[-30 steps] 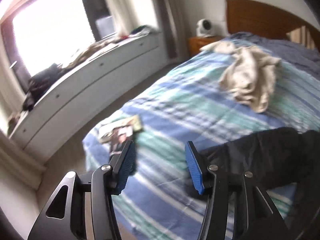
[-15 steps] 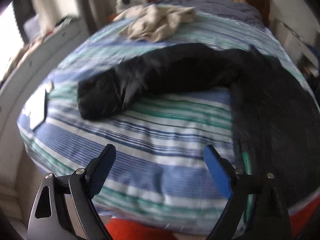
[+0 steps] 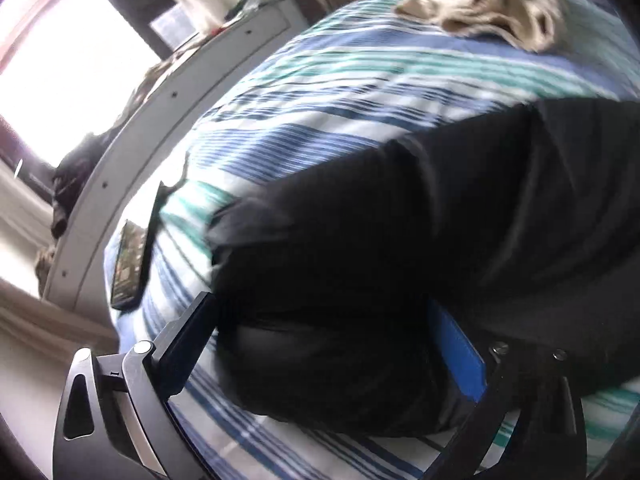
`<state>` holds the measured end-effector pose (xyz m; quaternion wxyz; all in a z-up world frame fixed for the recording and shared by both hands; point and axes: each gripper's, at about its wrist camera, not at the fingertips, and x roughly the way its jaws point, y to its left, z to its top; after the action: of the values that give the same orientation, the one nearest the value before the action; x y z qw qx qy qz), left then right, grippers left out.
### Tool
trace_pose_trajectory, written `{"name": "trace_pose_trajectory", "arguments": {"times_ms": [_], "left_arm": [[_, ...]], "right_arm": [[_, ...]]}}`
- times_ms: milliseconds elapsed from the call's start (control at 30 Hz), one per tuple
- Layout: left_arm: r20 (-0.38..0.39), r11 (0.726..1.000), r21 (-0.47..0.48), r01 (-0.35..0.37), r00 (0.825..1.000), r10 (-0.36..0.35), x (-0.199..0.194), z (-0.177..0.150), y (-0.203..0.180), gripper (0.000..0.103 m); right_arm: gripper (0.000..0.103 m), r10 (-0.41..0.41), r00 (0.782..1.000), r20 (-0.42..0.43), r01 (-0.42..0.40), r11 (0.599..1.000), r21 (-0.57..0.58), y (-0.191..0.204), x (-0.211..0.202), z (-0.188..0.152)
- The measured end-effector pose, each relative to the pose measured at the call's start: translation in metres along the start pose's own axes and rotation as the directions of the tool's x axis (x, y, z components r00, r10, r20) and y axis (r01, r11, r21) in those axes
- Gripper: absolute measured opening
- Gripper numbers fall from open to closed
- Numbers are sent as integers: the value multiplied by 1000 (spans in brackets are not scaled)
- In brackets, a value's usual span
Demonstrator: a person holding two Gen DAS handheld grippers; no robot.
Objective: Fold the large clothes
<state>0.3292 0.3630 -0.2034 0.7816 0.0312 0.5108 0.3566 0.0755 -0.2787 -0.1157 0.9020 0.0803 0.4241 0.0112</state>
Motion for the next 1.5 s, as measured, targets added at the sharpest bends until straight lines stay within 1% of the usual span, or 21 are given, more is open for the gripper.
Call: {"name": "trace_pose_trajectory", "arguments": {"times_ms": [100,200,333,400,500,567,633,667,700,733,767,833,967,1067,1133,1167,1200,1267,1367,1433,1500], "left_arm": [[38,1000,7,1,999,-1,-19,-5,13,101],[101,996,38,86,991,-89,-57,-30,24,101],[159,960,104,262,948,-276,-123,-75,30,101],[167,912,170,373,901,-400,-163,-102,20,101],[169,817,286,501,813,-558,-217,-143,-8,101],[154,738,358,573,743,-651,-248,-174,-34,101],[128,674,405,618,692,-711,-266,-199,-61,102],[107,649,423,632,676,-729,-270,-211,-76,102],[73,633,432,642,675,-734,-266,-221,-91,102],[31,629,433,645,687,-726,-260,-230,-105,102],[-10,645,431,632,718,-696,-252,-240,-120,102],[27,684,465,562,764,-645,-249,-257,-125,103],[7,653,498,571,751,-661,-265,-270,-97,102],[73,682,514,520,766,-638,-274,-274,-74,102],[121,710,509,487,776,-619,-282,-265,-59,102],[149,724,501,473,777,-611,-288,-263,-54,102],[185,738,490,464,772,-608,-295,-259,-50,102],[235,750,463,472,751,-617,-306,-252,-43,102],[266,721,388,574,679,-684,-320,-239,-42,102],[275,698,341,630,643,-715,-328,-234,-38,102],[301,702,342,625,635,-712,-342,-236,-38,102]], "right_arm": [[50,-3,1000,-14,3,1000,22,-9,7,-1],[50,-16,1000,-10,17,999,45,-22,9,2],[50,-51,998,37,49,997,54,-38,-3,8],[50,-66,996,54,63,997,55,-44,-8,11],[50,-58,996,70,54,997,57,-47,-11,15],[50,-47,995,83,42,998,56,-45,-8,15],[55,-27,997,69,24,998,54,-45,6,10],[56,-20,999,41,17,998,58,-47,18,5],[56,-26,999,-37,28,997,68,-51,39,-4],[56,-38,994,-100,46,996,78,-55,52,-11],[56,-27,988,-153,43,994,99,-59,63,-20],[56,-16,989,-144,33,992,122,-60,55,-29],[56,-24,993,-115,38,992,123,-54,18,-36],[56,-30,998,-47,35,993,109,-48,-8,-38],[63,-19,999,-34,23,993,116,-45,-14,-35],[72,-8,1000,-30,11,993,121,-44,-15,-32],[79,1,1000,-19,2,993,122,-43,-16,-30],[80,0,1000,12,-2,994,110,-35,-21,-22],[81,-13,1000,25,12,998,67,-20,-23,-10],[81,-13,999,37,12,999,40,-10,-29,-5],[81,-1,998,59,-1,1000,29,-4,-36,-2]]}}
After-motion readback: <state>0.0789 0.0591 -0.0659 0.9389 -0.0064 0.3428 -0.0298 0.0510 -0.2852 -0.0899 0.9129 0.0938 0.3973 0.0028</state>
